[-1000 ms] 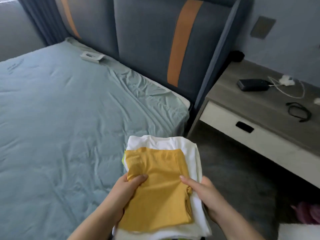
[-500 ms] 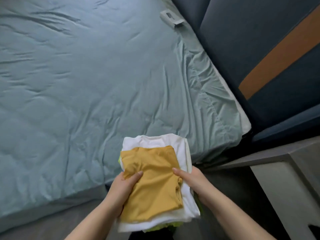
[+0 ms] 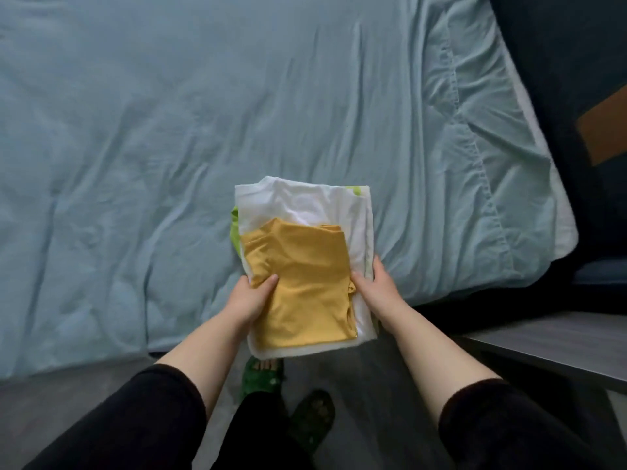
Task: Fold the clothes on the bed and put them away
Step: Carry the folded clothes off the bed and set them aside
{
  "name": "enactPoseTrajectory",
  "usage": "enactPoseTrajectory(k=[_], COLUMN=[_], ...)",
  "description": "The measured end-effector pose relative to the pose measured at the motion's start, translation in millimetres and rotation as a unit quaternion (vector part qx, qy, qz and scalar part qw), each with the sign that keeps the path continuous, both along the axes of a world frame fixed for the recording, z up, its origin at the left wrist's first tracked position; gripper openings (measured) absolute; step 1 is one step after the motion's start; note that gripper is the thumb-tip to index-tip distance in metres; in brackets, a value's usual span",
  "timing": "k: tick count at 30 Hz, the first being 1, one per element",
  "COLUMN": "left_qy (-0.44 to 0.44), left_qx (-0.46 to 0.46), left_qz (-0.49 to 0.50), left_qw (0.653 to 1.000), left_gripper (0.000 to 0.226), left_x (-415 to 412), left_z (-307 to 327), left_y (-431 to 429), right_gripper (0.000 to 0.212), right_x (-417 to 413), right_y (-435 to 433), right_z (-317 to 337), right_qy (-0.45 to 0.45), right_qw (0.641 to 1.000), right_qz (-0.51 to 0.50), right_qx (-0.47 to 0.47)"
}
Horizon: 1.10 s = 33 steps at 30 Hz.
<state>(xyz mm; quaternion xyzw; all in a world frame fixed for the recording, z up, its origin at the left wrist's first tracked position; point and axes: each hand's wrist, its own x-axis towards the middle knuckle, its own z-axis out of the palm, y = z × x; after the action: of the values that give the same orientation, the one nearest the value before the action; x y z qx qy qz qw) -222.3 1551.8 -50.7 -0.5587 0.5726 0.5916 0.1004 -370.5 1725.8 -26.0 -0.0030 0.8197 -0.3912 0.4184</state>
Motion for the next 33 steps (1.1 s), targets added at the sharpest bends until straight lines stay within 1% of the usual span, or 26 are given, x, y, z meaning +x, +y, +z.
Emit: enactPoseTrajectory(k=[1, 4, 7, 8, 10, 12, 13, 14, 15, 16, 17, 18, 19, 20, 21, 22, 23, 24, 25, 26, 27, 28, 29, 30, 31, 33], left_qy=[0.002, 0.019, 0.012, 0.013, 0.007, -0.024, -0.052, -0.088, -0.124, -0.144, -0.138, -0.112, -0.086, -0.07, -0.075, -0.087, -0.094, -0.094, -0.087, -0.075, -0.064, -0.055, -0.053, -0.057, -0.063, -0.068], left_qx=[-0.001, -0.002, -0.008, -0.006, -0.01, -0.032, -0.053, -0.09, -0.146, -0.225, -0.314, -0.388, -0.417, -0.39, -0.329, -0.272, -0.246, -0.243, -0.247, -0.251, -0.259, -0.265, -0.262, -0.251, -0.238, -0.23], left_qz=[0.002, 0.002, -0.047, -0.059, -0.077, -0.104, -0.119, -0.132, -0.145, -0.171, -0.228, -0.308, -0.406, -0.491, -0.551, -0.583, -0.6, -0.613, -0.621, -0.613, -0.588, -0.557, -0.53, -0.508, -0.491, -0.472], left_qw=[1.0, 1.0, 0.999, 0.998, 0.997, 0.994, 0.99, 0.983, 0.971, 0.948, 0.911, 0.861, 0.809, 0.776, 0.763, 0.76, 0.755, 0.746, 0.739, 0.745, 0.764, 0.785, 0.804, 0.822, 0.836, 0.848], left_gripper=[0.044, 0.035, 0.034, 0.033, 0.03, 0.037, 0.045, 0.059, 0.075, 0.089, 0.098, 0.101, 0.103, 0.106, 0.112, 0.118, 0.122, 0.123, 0.12, 0.114, 0.106, 0.097, 0.087, 0.079, 0.071, 0.059], left_x=[5, 25, 43, 44, 42, 38, 36, 35, 32, 29, 25, 23, 21, 21, 21, 21, 20, 19, 20, 23, 30, 39, 51, 66, 82, 114], left_z=[-6, -5, 1, 3, 7, 11, 12, 15, 19, 22, 23, 21, 18, 14, 12, 10, 10, 14, 22, 32, 45, 59, 76, 94, 111, 143], left_y=[2, 9, 22, 27, 34, 36, 35, 34, 33, 31, 31, 30, 28, 23, 16, 9, 2, -3, -7, -9, -11, -14, -17, -20, -22, -20], right_gripper=[0.06, 0.066, 0.082, 0.084, 0.083, 0.081, 0.082, 0.085, 0.087, 0.088, 0.084, 0.077, 0.07, 0.065, 0.065, 0.068, 0.069, 0.068, 0.065, 0.061, 0.056, 0.05, 0.044, 0.037, 0.032, 0.026], right_x=[2, 12, 30, 35, 34, 27, 26, 28, 32, 40, 49, 56, 60, 61, 59, 57, 53, 50, 49, 52, 55, 58, 63, 70, 78, 95], right_y=[2, 8, 14, 14, 11, 5, 2, -1, -6, -12, -17, -20, -20, -18, -14, -10, -9, -12, -17, -21, -25, -26, -27, -26, -26, -24], right_z=[-5, -8, -5, -5, -6, -4, -1, 1, 5, 10, 12, 12, 11, 9, 9, 7, 7, 11, 20, 32, 46, 62, 80, 97, 114, 140], right_qy=[0.018, 0.05, 0.057, 0.061, 0.073, 0.082, 0.087, 0.112, 0.165, 0.253, 0.349, 0.423, 0.448, 0.422, 0.37, 0.315, 0.294, 0.283, 0.274, 0.269, 0.263, 0.24, 0.191, 0.136, 0.088, 0.035], right_qw=[1.0, 0.999, 0.994, 0.99, 0.985, 0.978, 0.97, 0.958, 0.935, 0.899, 0.854, 0.81, 0.767, 0.739, 0.726, 0.723, 0.72, 0.727, 0.748, 0.783, 0.819, 0.855, 0.889, 0.912, 0.926, 0.934], right_qz=[0.006, -0.001, 0.072, 0.1, 0.126, 0.15, 0.164, 0.177, 0.199, 0.237, 0.291, 0.347, 0.421, 0.491, 0.537, 0.556, 0.56, 0.556, 0.542, 0.51, 0.464, 0.414, 0.367, 0.334, 0.316, 0.31], right_qx=[0.015, 0.018, 0.066, 0.082, 0.096, 0.123, 0.155, 0.196, 0.243, 0.267, 0.254, 0.213, 0.186, 0.187, 0.22, 0.261, 0.286, 0.286, 0.266, 0.236, 0.213, 0.201, 0.196, 0.192, 0.187, 0.176])
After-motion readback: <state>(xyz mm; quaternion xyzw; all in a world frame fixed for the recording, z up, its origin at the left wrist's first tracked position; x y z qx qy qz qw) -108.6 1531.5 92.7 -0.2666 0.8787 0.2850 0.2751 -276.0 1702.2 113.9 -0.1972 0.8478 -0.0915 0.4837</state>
